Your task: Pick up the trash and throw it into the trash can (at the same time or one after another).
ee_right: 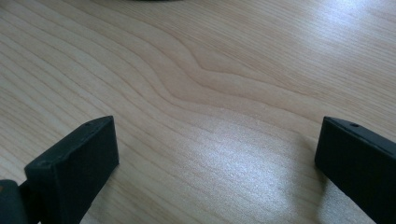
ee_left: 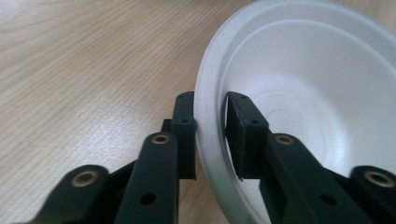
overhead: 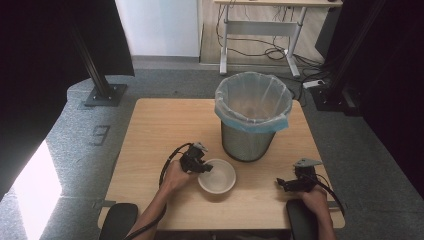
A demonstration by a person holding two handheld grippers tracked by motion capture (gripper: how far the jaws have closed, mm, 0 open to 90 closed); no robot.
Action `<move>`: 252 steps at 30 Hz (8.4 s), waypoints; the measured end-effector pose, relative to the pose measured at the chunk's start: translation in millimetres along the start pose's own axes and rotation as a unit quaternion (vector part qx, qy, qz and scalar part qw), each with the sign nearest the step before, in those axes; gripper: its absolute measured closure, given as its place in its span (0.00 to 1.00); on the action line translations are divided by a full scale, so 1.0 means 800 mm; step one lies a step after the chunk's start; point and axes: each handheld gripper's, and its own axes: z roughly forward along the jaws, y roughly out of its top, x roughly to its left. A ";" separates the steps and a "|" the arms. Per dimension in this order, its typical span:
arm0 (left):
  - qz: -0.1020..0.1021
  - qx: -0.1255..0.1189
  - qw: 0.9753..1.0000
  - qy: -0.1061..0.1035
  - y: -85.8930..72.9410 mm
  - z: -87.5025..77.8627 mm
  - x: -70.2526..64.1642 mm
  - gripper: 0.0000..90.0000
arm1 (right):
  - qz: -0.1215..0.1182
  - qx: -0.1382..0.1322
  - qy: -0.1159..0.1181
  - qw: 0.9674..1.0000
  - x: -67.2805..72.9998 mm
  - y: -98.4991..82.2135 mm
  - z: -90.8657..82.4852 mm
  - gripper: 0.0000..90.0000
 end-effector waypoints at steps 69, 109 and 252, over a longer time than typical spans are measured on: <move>0.047 -0.008 0.999 0.024 0.143 -0.222 -0.031 0.92 | 0.000 0.001 0.000 1.000 0.000 0.000 0.000 0.00; 0.039 -0.028 0.999 0.023 0.261 -0.295 -0.035 0.92 | 0.000 0.001 0.000 1.000 0.000 0.000 0.000 0.00; 0.055 -0.134 0.981 0.126 0.037 -0.225 0.002 0.00 | -0.002 0.002 0.002 1.000 0.002 -0.001 -0.001 0.00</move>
